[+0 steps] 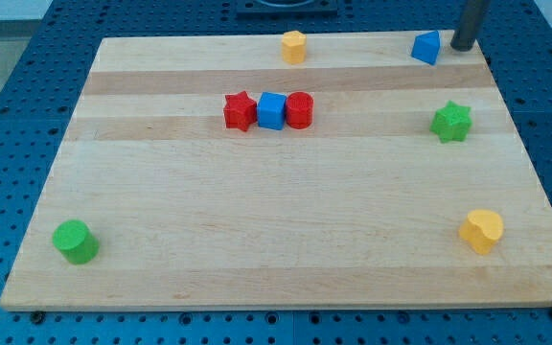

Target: Move the blue triangle to the right of the red circle

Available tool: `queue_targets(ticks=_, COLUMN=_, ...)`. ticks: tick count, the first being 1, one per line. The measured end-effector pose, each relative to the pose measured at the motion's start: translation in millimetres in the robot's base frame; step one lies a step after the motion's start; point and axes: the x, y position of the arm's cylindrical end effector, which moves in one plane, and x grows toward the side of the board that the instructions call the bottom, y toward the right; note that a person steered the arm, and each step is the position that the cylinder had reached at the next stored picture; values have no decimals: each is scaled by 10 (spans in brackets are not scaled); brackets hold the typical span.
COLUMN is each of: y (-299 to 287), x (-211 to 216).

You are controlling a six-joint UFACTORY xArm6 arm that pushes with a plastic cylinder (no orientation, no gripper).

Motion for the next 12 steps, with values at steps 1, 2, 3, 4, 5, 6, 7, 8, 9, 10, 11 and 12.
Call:
queue_targets(ticks=1, y=-239, x=-2)
queue_targets(ticks=2, y=-442, x=-2)
queue_targets(ticks=3, y=-592, x=-2)
queue_targets(ticks=4, y=-712, x=-2)
queue_targets(ticks=5, y=-789, x=69)
queue_targets(ticks=6, y=-879, x=246)
queue_targets(ticks=7, y=-1014, x=338)
queue_targets(ticks=8, y=-1149, x=338)
queue_targets(ticks=9, y=-1254, x=338)
queue_targets(ticks=10, y=-1338, x=381)
queue_targets(ticks=11, y=-1457, x=422)
queue_targets(ticks=12, y=-1563, x=416)
